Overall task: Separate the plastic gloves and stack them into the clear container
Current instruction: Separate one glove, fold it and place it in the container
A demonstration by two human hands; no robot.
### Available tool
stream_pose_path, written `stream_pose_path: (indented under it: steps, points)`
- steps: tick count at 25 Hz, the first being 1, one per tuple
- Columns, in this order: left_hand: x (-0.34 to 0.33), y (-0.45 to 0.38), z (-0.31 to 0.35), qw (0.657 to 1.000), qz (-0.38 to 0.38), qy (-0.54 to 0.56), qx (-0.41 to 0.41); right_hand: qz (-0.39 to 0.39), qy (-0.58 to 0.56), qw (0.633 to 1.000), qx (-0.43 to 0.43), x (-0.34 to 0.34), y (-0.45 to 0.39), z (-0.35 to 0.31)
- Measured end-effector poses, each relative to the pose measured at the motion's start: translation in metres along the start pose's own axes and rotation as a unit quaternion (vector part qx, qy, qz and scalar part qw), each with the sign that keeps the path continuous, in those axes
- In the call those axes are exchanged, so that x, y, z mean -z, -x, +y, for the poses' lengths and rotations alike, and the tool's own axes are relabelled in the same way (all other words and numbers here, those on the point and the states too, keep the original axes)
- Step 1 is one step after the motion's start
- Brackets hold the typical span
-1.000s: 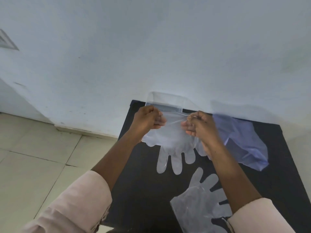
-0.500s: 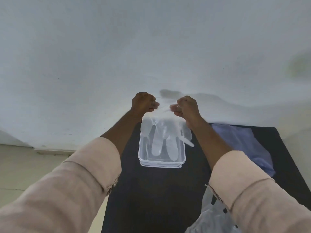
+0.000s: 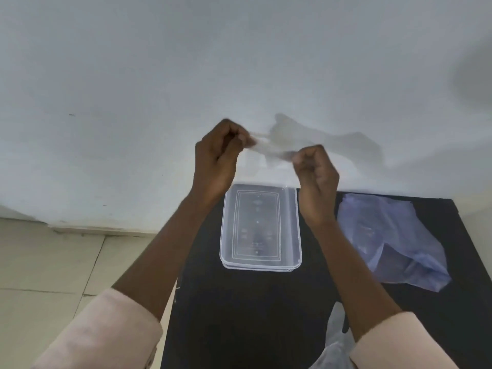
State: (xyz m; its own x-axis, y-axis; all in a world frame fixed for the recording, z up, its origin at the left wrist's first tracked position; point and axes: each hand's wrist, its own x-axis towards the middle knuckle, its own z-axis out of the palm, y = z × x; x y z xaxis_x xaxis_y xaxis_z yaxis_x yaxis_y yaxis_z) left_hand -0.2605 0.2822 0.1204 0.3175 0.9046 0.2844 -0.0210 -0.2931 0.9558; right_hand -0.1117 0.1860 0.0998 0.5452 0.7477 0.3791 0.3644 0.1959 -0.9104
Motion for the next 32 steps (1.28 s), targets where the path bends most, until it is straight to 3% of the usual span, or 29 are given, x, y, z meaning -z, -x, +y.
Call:
stream_pose_path:
  steps: [3, 7, 12, 16, 19, 22, 26, 32]
  points:
    - [0.005, 0.034, -0.061, 0.992, -0.082, -0.07, 0.069, -0.093, 0.111, 0.988, -0.059, 0.005, 0.037, 0.049]
    - [0.011, 0.067, -0.11, 0.964, -0.153, -0.215, 0.027, -0.173, 0.273, 0.946, -0.039, 0.013, 0.062, 0.096]
    - [0.011, 0.09, -0.122, 0.861, -0.199, -0.464, -0.058, -0.24, 0.38, 0.892, -0.041, 0.021, 0.079, 0.116]
    - [0.009, 0.104, -0.118, 0.807, -0.211, -0.546, -0.079, -0.306, 0.417, 0.856, -0.016, 0.024, 0.085, 0.12]
    - [0.005, 0.109, -0.112, 0.765, -0.291, -0.574, -0.032, -0.333, 0.442, 0.833, -0.019, 0.025, 0.086, 0.113]
    - [0.002, 0.112, -0.113, 0.726, -0.363, -0.584, -0.005, -0.391, 0.501, 0.771, -0.03, 0.026, 0.084, 0.104]
    - [0.008, 0.108, -0.116, 0.73, -0.421, -0.537, 0.029, -0.508, 0.528, 0.679, -0.044, 0.031, 0.073, 0.098]
    - [0.01, 0.104, -0.113, 0.637, -0.505, -0.582, 0.012, -0.594, 0.581, 0.556, -0.02, 0.033, 0.068, 0.092]
